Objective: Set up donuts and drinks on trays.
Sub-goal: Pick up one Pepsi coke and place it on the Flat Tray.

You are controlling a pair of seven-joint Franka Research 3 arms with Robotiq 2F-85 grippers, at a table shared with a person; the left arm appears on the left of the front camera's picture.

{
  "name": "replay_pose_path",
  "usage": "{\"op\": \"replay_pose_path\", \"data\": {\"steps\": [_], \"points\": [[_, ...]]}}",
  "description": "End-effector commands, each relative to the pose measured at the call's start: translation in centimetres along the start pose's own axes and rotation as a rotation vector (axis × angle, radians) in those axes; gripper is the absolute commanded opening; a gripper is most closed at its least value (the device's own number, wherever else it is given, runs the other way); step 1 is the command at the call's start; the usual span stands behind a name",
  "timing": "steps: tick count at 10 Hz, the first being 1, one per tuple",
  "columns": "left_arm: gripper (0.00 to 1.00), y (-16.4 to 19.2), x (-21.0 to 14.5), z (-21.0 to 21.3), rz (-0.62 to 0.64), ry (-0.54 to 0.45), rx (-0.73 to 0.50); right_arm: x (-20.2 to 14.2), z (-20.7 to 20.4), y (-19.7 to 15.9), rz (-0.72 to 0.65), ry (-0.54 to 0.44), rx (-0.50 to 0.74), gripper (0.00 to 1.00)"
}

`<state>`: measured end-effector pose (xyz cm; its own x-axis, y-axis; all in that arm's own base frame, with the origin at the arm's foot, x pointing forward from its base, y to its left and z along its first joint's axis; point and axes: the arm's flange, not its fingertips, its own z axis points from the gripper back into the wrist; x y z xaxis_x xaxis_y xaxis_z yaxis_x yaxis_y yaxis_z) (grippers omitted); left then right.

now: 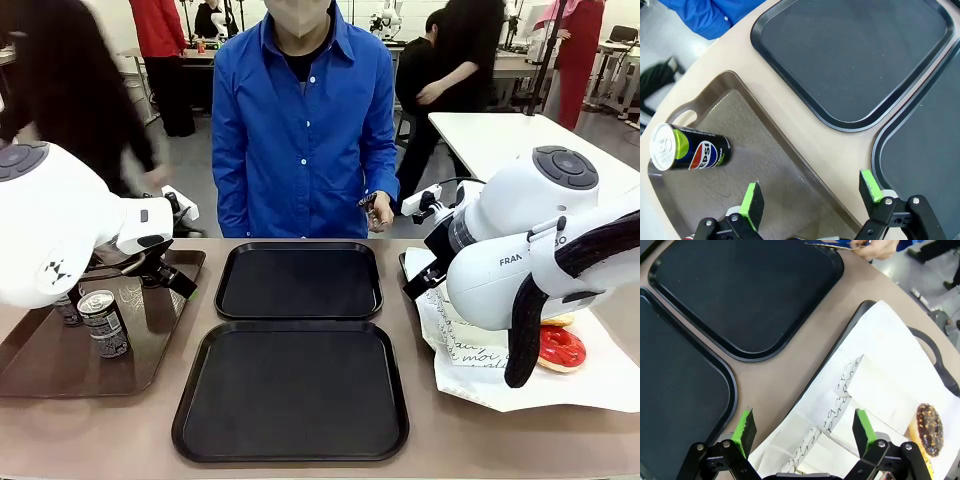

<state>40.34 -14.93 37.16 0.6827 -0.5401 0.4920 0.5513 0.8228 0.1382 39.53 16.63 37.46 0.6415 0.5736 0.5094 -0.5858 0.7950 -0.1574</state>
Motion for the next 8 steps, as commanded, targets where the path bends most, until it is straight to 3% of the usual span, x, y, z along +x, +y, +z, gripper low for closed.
{"op": "replay_pose_path", "data": {"steps": [1,8], "points": [[1.0,-0.01,0.0,0.0,0.0,0.0,0.0,0.0,0.0,0.01,0.0,0.0,0.0,1.0],[1.0,-0.01,0.0,0.0,0.0,0.0,0.0,0.0,0.0,0.01,0.0,0.0,0.0,1.0]]}}
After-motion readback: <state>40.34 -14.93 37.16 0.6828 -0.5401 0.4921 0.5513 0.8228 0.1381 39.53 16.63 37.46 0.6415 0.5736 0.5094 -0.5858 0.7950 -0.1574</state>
